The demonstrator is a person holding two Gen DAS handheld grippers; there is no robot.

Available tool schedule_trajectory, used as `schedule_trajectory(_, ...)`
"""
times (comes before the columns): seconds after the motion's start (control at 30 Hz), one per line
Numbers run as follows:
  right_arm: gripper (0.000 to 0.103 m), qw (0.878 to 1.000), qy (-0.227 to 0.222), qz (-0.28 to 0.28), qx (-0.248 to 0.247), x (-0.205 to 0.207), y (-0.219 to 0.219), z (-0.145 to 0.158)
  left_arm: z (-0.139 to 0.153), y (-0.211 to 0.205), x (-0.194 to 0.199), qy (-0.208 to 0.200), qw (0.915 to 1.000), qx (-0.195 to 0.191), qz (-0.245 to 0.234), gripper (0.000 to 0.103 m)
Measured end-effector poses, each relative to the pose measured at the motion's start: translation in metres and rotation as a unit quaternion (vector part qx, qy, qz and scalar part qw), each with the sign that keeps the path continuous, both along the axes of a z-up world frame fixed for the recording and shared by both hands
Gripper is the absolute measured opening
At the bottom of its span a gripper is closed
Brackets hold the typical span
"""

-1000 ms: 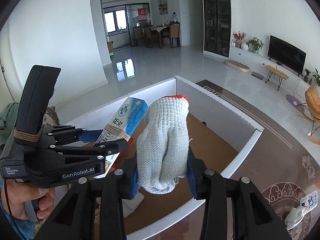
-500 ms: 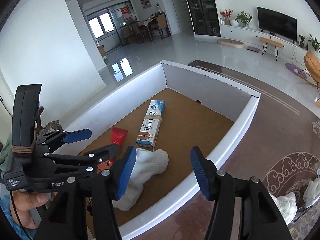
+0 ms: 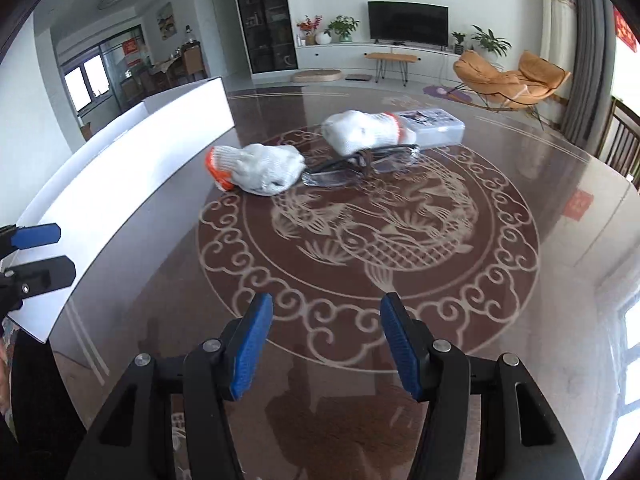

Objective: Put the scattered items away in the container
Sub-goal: 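Move both open tools back over the table items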

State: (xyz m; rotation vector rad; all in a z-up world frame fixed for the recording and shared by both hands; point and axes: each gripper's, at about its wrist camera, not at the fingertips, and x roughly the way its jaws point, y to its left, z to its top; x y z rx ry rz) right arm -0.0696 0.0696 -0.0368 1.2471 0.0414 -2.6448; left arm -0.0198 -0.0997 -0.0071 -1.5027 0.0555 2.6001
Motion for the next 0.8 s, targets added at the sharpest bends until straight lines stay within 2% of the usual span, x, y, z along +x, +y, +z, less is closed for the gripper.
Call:
schedule_trajectory(0.1,0.058,1.000,0.004,-0.029,0.011,0.015,0.037,-0.003,-0.024,0.034,0.000,-0.001,0.9998,-0.016,-0.006,0.103)
schedule_trajectory(0.23,0.058,0.999,0.011,-0.041,0.024,0.018,0.049,-0.006,-0.041,0.058,-0.005,-0.002,0.9989,-0.044,-0.017,0.103)
schedule_trajectory(0.43,0.058,0.999,-0.008,-0.041,0.023,0.013,0.051,-0.020,-0.042,0.058,-0.008,0.001,0.9996,-0.022,-0.015,0.103)
schedule_trajectory(0.6,0.058,0.999,-0.010,-0.042,0.032,0.010,0.045,-0.024,-0.044,0.056,-0.006,0.018,0.9995,-0.019,-0.016,0.103)
schedule_trajectory(0.8,0.065,0.999,-0.012,-0.035,0.037,0.010,0.042,-0.026,-0.044,0.055,-0.005,0.032,0.9992,-0.016,-0.017,0.103)
